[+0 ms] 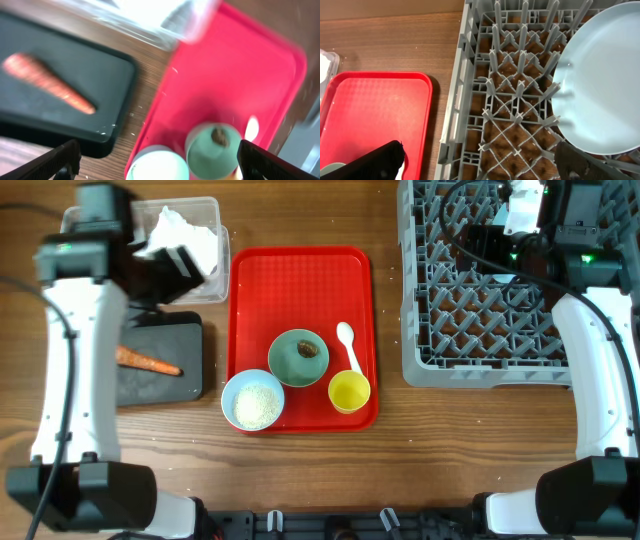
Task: Sort waste into correct bins and load items into the dishwasher rack
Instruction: 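Grasp the green bowl with the left gripper and tip the scrap onto the black tray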
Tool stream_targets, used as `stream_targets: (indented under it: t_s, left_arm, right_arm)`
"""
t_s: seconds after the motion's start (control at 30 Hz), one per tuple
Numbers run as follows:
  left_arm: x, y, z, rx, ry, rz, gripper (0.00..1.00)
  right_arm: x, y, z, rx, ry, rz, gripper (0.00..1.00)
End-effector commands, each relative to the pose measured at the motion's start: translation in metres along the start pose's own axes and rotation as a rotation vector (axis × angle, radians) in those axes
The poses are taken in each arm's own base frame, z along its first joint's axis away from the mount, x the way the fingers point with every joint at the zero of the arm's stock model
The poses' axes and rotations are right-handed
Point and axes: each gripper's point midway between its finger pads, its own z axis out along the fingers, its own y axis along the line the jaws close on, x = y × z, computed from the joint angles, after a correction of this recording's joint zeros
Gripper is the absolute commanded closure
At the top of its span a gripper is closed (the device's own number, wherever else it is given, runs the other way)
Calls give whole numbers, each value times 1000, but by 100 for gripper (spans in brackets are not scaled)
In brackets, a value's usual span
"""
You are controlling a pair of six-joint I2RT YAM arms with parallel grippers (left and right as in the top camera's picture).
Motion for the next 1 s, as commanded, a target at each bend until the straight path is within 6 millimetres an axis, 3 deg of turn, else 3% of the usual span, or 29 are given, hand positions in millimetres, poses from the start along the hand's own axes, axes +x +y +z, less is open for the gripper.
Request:
stream_targets:
  t_s: [0.0, 0.1, 0.23, 0.43, 0.6, 0.77, 0.8, 0.97]
  left_arm:
    - [44, -68, 33, 66, 102, 403, 0]
    - [80, -113, 73, 74, 184, 566, 1]
    - [125, -146, 116, 63, 280, 692, 3]
    - [165, -189, 148, 100, 281, 814, 6]
    - [179, -185, 159, 89, 319, 779, 11]
    - [185, -175, 173, 39, 324, 613, 28]
    - [187, -177, 179, 53, 310, 619, 39]
    - [185, -183, 185, 79, 279, 618, 67]
  right_arm:
    - [3, -3, 5, 12, 18, -8, 0]
    - [6, -3, 5, 12, 27, -6, 0]
    - [6, -3, 5, 11, 30, -6, 0]
    - [7, -3, 5, 12, 34, -6, 0]
    - [9, -3, 5, 12, 40, -6, 0]
    - [9, -3, 5, 11, 40, -5, 0]
    - [9, -3, 5, 11, 41, -5, 0]
    - [10, -3, 5, 11, 44, -4, 0]
